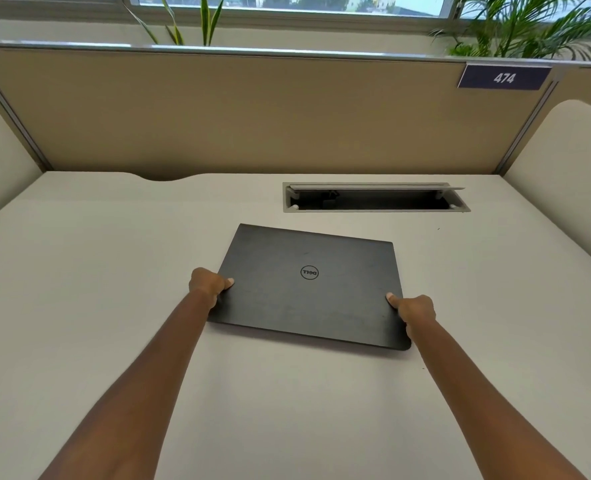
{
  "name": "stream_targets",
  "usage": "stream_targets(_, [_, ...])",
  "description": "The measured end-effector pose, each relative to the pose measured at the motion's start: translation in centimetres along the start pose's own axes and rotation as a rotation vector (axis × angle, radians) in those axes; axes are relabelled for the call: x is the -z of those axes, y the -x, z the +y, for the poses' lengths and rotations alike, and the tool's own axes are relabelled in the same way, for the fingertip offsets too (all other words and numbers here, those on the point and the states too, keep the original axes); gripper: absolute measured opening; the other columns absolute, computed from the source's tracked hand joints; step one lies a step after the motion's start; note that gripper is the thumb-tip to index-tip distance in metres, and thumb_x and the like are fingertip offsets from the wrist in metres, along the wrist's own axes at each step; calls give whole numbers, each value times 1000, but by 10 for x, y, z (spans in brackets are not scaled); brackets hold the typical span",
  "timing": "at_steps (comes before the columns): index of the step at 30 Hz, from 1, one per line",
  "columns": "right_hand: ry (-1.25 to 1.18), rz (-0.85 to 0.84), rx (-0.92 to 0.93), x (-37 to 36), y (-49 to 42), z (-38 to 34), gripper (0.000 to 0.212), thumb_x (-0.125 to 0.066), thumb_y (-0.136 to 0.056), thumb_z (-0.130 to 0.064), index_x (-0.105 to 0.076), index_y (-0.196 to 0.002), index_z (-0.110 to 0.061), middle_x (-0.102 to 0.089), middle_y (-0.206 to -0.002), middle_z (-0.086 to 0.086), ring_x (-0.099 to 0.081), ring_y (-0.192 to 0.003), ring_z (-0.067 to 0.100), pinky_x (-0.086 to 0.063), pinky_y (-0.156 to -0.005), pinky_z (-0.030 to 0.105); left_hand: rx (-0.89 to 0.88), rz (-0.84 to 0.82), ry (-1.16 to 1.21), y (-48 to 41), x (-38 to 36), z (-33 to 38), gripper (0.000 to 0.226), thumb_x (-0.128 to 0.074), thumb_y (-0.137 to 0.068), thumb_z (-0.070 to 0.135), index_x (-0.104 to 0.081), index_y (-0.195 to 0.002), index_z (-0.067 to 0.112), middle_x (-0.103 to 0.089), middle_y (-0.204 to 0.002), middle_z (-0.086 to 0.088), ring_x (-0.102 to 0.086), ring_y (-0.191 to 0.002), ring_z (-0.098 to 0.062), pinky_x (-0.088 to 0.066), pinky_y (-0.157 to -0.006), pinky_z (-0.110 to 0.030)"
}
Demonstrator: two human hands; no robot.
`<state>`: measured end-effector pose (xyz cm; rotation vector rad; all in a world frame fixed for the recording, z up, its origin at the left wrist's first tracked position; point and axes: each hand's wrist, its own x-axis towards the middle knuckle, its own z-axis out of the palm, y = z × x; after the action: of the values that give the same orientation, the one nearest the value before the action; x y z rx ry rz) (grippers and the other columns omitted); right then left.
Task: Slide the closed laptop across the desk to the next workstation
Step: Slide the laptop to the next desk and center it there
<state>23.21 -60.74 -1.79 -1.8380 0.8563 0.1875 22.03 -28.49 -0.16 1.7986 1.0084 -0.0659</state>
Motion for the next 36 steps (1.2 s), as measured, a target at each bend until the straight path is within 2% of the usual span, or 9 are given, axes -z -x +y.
stream_targets(1, [-10, 2, -2, 0, -1, -1, 53, -70, -83, -21, -48, -120, 10, -52, -129, 26, -49, -102, 37, -36, -78, 38, 13, -3, 31, 0, 0, 0, 40, -71, -80, 1, -52, -112, -12, -56, -127, -26, -54, -112, -37, -44, -92, -39])
stream_targets(5, [-8, 16, 10, 0, -6, -6, 52, -68, -85, -22, -48, -121, 11, -52, -129, 27, -50, -105, 38, -41, -86, 40, 75, -47, 115, -1, -1, -4, 22, -70, -79, -3, -49, -81, -7, -51, -94, -15, -41, -62, -20, -35, -54, -24])
stream_targets(9, [6, 17, 26, 0, -11, -11, 52, -68, -85, -22, -49, -120, 10, -53, -128, 27, -48, -96, 33, -37, -79, 37, 64, -15, 149, 1, -5, -7, 36, -71, -80, 0, -52, -107, -14, -59, -105, -21, -53, -80, -33, -46, -71, -29])
stream_targets(13, [44, 35, 31, 1, -13, -16, 52, -68, -85, -22, -49, -121, 10, -53, -129, 27, -53, -112, 40, -44, -92, 43, 69, 19, 122, 2, -12, -11, 53, -72, -79, 3, -46, -124, -11, -53, -131, -24, -48, -122, -39, -40, -101, -40])
stream_targets(24, [133, 77, 79, -1, -22, -23, 45, -68, -85, -22, -54, -114, 10, -58, -123, 28, -55, -113, 42, -46, -93, 43, -17, 72, -5, 18, -24, -13, 36, -67, -84, 8, -59, -112, -12, -62, -122, -26, -57, -113, -41, -46, -99, -40])
stream_targets(27, [179, 74, 126, -1, -22, -23, 30, -66, -87, -23, -55, -80, 4, -60, -106, 27, -55, -113, 41, -46, -92, 42, -57, 55, -74, 22, -24, -12, 38, -66, -85, 11, -58, -116, -10, -61, -124, -25, -56, -115, -40, -46, -101, -40])
stream_targets(30, [276, 51, 156, 1, -24, -23, 47, -60, -90, -23, -35, -54, -7, -51, -76, 16, -55, -96, 37, -40, -77, 36, -77, 31, -151, 23, -20, -9, 44, -65, -86, 15, -55, -121, -9, -57, -128, -25, -53, -118, -40, -46, -103, -44])
stream_targets(33, [334, 39, 177, 8, -26, -24, 43, -53, -94, -23, -40, -58, -3, -44, -66, 14, -45, -83, 28, -32, -72, 29, -108, 20, -138, 21, -15, -9, 22, -61, -88, 15, -63, -87, -7, -64, -94, -19, -58, -100, -38, -48, -91, -40])
stream_targets(36, [398, 15, 205, 15, -23, -23, 36, -52, -94, -29, -46, -72, -1, -52, -87, 19, -54, -89, 35, -43, -76, 34, -87, 56, -73, 16, -10, -12, 41, -55, -91, 8, -42, -52, 4, -51, -64, -11, -50, -82, -29, -45, -78, -38])
